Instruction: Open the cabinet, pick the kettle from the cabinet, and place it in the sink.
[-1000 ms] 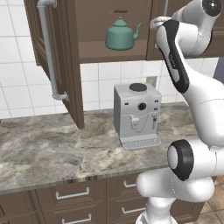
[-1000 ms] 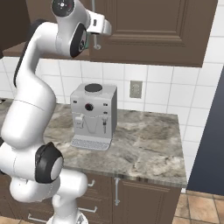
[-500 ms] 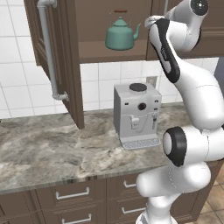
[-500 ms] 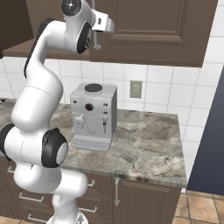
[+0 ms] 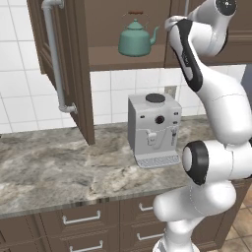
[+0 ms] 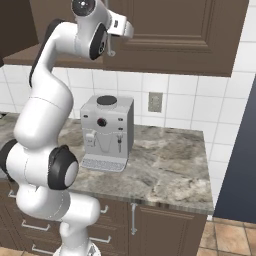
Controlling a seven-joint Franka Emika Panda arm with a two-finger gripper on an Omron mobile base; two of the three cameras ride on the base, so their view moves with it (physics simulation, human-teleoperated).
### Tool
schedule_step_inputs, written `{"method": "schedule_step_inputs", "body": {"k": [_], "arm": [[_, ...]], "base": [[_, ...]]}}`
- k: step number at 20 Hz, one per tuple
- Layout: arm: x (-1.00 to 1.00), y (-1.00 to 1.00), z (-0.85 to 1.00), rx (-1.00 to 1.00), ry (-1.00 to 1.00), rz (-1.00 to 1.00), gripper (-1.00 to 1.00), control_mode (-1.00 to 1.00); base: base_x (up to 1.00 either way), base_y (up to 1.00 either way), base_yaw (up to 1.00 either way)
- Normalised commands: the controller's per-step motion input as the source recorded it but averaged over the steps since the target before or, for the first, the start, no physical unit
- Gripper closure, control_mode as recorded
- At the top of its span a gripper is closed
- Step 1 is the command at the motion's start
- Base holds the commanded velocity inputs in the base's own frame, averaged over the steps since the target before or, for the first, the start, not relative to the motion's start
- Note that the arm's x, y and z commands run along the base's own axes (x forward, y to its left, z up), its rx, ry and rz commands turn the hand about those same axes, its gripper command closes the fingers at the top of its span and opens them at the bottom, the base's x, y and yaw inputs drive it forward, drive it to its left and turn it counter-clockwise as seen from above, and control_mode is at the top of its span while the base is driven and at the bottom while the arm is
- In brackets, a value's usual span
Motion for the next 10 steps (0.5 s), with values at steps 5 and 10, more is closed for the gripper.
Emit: {"method": "schedule_step_inputs", "body": {"k": [5, 10], "arm": [[-0.02, -0.20, -0.10, 0.00, 0.00, 0.00, 1.00, -1.00], [-0.01, -0.04, -0.08, 0.00, 0.00, 0.00, 1.00, -1.00]], "base": [[0.00, 0.00, 0.00], [0.00, 0.00, 0.00]]}}
